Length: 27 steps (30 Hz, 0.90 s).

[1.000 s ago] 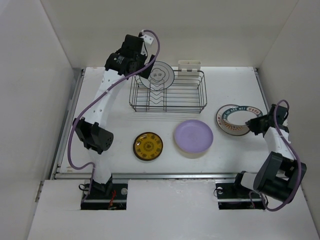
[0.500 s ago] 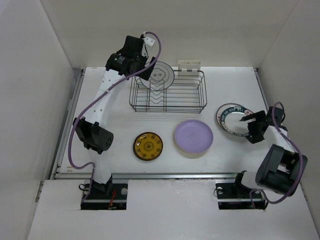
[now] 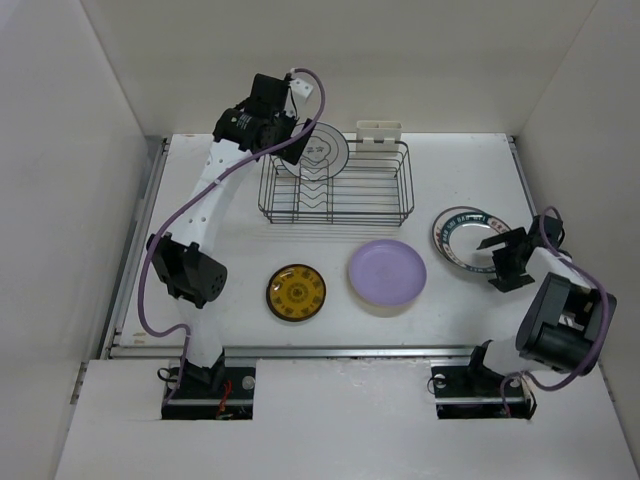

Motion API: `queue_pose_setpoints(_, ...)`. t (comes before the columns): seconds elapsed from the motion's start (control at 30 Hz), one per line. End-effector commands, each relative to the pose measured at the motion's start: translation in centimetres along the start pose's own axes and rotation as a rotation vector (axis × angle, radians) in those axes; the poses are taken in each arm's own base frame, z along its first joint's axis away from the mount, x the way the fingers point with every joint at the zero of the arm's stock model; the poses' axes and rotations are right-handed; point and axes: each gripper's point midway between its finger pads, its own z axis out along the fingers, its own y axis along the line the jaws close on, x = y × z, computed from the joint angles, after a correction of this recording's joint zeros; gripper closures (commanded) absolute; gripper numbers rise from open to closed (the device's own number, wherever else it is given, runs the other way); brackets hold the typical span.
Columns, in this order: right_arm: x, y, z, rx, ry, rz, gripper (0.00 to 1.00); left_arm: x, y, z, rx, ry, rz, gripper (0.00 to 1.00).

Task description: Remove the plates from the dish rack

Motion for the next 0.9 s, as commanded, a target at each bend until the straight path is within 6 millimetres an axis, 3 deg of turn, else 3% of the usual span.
queue_pose_setpoints(0.0,-1.6,1.9,0.2,-0.058,-0.028,-0.040,0.02,-0.9,0.0,-0.8,0.022,-0.040,0.016,0.00)
queue_pose_setpoints(0.13,-2.0,2.0,0.4,-0.026,-0.028,-0.092,0.02,-0.9,-1.4,1.3,0.083,-0.033,0.040,0.00)
queue_pose_setpoints(0.2,-2.5,2.1,0.0,-0.014,-0.059,-0.114,0.02,-1.9,-1.8,1.8,0.086,-0.051,0.044,0.00)
queue_pose_setpoints(0.27,-3.1,1.9,-0.2,0.000,-0.090,-0.115,0.02,-1.3,-2.1,3.4,0.084,-0.012,0.050,0.00)
queue_pose_setpoints(0.3,-3.0,1.8,0.0,0.011,-0.079,-0.113,0.02,-2.3,-1.9,3.3,0.078,-0.039,0.045,0.00)
queue_pose_setpoints(0.63,-5.2,2.2,0.1,0.175,-0.189,-0.254,0.02,-2.4,-1.8,3.4,0.076,-0.046,0.066,0.00)
queue_pose_setpoints(0.73,-4.4,1.9,1.5,0.194,-0.138,-0.292,0.02,-2.4,-1.6,3.4,0.067,-0.043,0.066,0.00)
queue_pose_setpoints(0.87,-3.1,3.1,2.7,0.182,-0.092,-0.330,0.02,-2.1,-1.5,3.6,0.060,-0.033,0.076,0.00)
